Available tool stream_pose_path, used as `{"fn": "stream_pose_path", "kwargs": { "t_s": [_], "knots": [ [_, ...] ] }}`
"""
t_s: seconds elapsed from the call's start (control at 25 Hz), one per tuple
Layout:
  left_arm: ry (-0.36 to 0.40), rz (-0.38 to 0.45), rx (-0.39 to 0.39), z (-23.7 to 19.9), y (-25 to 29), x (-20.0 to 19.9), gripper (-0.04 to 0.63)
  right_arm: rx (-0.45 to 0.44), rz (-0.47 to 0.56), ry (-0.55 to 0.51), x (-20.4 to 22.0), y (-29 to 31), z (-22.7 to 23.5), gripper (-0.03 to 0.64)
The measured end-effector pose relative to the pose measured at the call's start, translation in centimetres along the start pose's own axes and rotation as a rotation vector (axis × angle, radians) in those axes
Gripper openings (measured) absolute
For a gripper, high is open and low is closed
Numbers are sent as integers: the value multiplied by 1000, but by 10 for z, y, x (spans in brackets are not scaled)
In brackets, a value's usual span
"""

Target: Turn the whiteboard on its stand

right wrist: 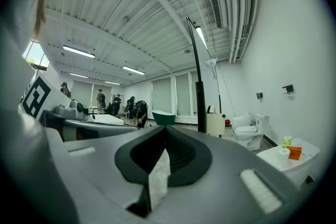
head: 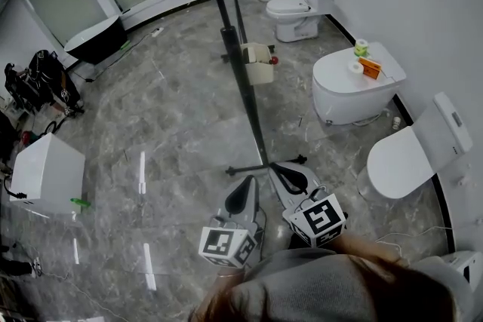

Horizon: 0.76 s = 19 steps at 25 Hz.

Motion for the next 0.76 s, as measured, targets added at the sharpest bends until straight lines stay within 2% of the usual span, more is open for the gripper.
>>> {"fn": "stream_pose_path", "kwargs": {
  "t_s": [0.4, 0.76],
  "knots": [
    [0, -10, 40, 4, 1, 2, 0, 4, -23, -3, 6, -4, -7, 3],
    [-12, -15, 43, 7, -2, 5, 0, -1, -35, 17, 11, -7, -9, 3]
  ]
}}
Point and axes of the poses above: the fingertips, and each gripper's own axes: y forward along the fingers, z to its right, x out of its underside, the point moved 7 cm from there along -y, backward along the fingers, and after that the axes turned 9 degrees about y, right-handed, at the moved point
